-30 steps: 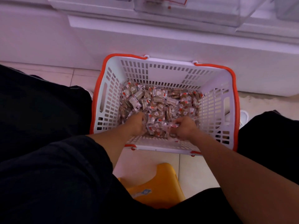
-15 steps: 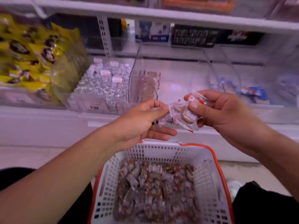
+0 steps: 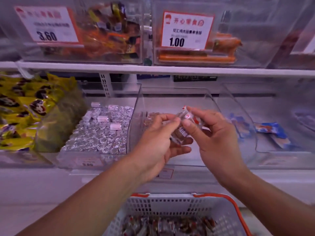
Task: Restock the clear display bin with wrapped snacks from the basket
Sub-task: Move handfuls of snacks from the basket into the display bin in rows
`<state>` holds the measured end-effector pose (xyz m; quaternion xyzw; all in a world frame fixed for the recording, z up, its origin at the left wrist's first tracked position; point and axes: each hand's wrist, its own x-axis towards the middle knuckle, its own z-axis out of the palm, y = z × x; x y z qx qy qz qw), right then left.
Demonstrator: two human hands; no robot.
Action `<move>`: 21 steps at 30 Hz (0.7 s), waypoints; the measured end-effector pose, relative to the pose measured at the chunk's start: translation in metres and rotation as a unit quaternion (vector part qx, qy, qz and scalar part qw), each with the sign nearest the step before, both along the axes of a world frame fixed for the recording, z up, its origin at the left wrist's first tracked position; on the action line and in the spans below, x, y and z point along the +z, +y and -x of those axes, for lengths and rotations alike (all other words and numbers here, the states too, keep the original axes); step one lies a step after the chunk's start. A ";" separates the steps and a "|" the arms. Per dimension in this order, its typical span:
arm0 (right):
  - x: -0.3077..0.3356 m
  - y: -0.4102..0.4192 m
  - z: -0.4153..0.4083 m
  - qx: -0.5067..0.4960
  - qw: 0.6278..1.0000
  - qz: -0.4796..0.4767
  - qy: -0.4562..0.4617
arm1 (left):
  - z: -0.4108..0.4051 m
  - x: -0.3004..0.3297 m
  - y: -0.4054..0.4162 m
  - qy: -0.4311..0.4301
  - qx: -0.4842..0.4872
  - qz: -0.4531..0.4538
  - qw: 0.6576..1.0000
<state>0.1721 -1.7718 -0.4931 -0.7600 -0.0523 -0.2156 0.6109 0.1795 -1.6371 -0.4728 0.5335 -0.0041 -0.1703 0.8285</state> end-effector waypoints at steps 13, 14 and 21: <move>-0.020 -0.010 -0.031 0.141 0.980 0.000 0.142 | -0.034 -0.016 0.006 -0.201 0.071 -0.289 0.933; -0.017 -0.012 -0.028 0.123 0.976 0.070 0.167 | -0.034 -0.016 0.009 -0.198 0.084 -0.289 0.933; -0.005 -0.025 -0.002 0.212 0.824 0.516 0.101 | -0.036 -0.016 0.034 -0.187 0.092 -0.353 0.912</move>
